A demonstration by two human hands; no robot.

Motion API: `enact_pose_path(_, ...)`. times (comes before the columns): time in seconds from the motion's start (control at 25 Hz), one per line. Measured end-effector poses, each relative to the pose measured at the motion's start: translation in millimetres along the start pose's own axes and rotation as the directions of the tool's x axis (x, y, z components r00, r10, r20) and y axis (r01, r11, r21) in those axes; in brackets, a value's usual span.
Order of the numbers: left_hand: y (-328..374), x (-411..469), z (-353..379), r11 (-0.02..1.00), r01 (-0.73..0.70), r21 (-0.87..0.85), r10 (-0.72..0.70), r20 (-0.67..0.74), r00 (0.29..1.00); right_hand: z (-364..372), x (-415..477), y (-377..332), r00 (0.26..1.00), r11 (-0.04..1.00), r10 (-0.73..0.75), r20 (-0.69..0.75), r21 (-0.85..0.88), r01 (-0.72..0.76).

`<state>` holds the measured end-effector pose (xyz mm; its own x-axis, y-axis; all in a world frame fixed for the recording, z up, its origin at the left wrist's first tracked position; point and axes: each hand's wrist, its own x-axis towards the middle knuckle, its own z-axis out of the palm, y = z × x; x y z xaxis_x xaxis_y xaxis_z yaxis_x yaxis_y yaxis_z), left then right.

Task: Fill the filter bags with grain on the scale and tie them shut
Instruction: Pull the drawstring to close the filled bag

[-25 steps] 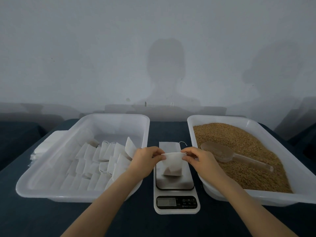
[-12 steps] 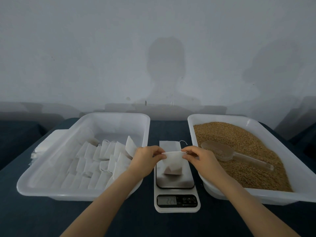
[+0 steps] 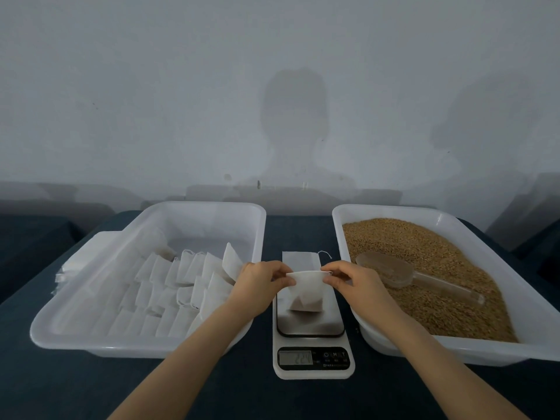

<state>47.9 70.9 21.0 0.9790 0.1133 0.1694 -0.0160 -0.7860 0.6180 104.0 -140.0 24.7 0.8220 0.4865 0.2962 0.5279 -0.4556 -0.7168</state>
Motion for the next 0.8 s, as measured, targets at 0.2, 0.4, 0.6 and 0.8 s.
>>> enact_pose_path(0.2, 0.1, -0.5, 0.4, 1.000, -0.001, -0.002, 0.001, -0.008, 1.000, 0.2, 0.3, 0.6, 1.000, 1.000, 0.002, 0.013, 0.000, -0.002)
enact_pose_path(0.4, 0.4, -0.4, 0.0, 1.000, -0.007, 0.030, 0.007, -0.009, 1.000, 1.7, 1.4, 1.9, 0.999, 1.000, 0.010, 0.031, -0.023, -0.010)
enact_pose_path(0.6, 5.4, 2.9, -1.6, 0.953, -0.098, 0.286, 0.073, 0.097, 0.993, 2.8, 3.3, 1.1, 0.999, 0.999, 0.010, 0.041, -0.052, -0.008)
enact_pose_path(0.8, 3.9, 4.3, -2.5, 0.960, -0.080, 0.270, 0.067, 0.058, 0.996, 1.0, 5.5, -1.8, 0.999, 0.999, 0.014, 0.049, -0.038, -0.012)
